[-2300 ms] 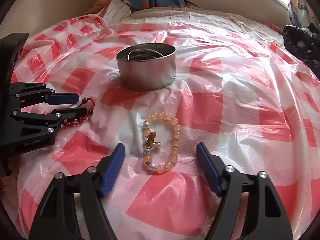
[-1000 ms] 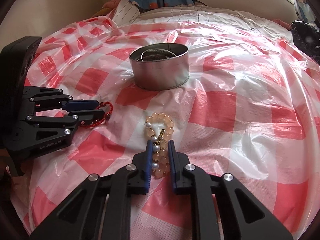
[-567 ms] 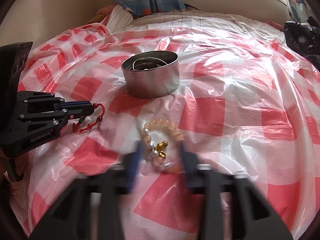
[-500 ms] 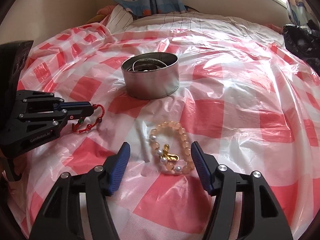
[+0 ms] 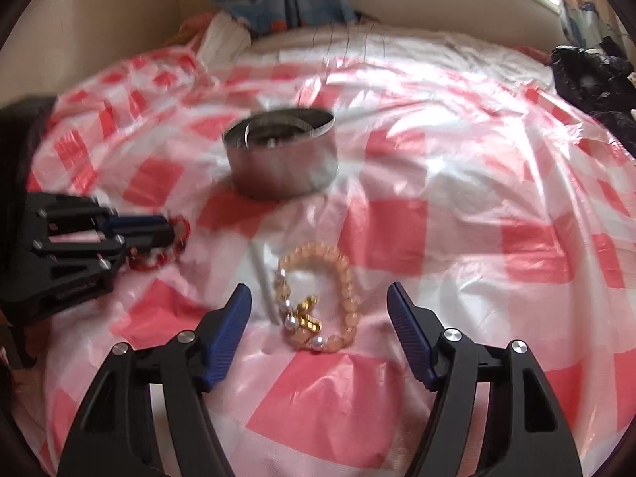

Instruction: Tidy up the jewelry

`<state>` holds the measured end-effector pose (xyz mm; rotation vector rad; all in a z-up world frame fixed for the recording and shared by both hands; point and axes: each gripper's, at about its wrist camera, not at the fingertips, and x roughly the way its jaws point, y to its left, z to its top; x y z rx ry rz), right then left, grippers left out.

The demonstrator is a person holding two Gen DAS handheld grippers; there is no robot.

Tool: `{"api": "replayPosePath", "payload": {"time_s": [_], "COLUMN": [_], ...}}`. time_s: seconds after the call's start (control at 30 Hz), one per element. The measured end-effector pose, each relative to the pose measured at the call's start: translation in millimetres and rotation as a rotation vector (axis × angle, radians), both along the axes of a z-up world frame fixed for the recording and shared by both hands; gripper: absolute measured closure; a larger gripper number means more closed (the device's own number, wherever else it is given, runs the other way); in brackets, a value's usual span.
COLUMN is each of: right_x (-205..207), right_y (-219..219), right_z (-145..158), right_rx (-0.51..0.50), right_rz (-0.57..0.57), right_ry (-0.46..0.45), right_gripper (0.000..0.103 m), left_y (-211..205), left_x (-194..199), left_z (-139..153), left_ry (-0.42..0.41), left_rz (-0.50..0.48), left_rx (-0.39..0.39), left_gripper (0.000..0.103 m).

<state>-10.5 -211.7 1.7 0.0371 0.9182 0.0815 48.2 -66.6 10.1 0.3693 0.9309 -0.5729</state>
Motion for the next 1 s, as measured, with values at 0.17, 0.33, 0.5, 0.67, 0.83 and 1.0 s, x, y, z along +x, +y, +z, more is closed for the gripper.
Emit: {"api": "replayPosePath", "payload": {"time_s": [0.17,0.33,0.5,0.67,0.83,1.0], "right_x": [-2,-7,-8,-11,-12,-13], "right_y": [5,1,-1,-2,-5,-5], "right_z": [-2,7,16,21,27,29], "right_rx": [0.045,0.113,0.145,0.144,0.155,0.159], "right_rz": [0.048,0.051,0.053,0.048,0.045,0.045], "right_ry": [0.014,-0.029,-0.066,-0.093,-0.121,-0.13], "right_gripper": [0.082,0.095,0.095,0.095,0.095,0.095], "left_y": [0,5,5,4,4,5], "left_x": [-2,-4,-3,-4,-3,-2], "left_z": [3,18,18,18,18,16], "left_ry": [0.002,-0.021,-0.022,-0.027,-0.029,-0.032], "left_rz": [-0.017,-0.005,-0.003,-0.006,-0.005,-0.006], "left_rx": [-0.009,-0.087,-0.085,-0.079,-0.077,-0.065], "left_gripper": [0.098,0.099,0.099,0.099,0.099,0.099]}}
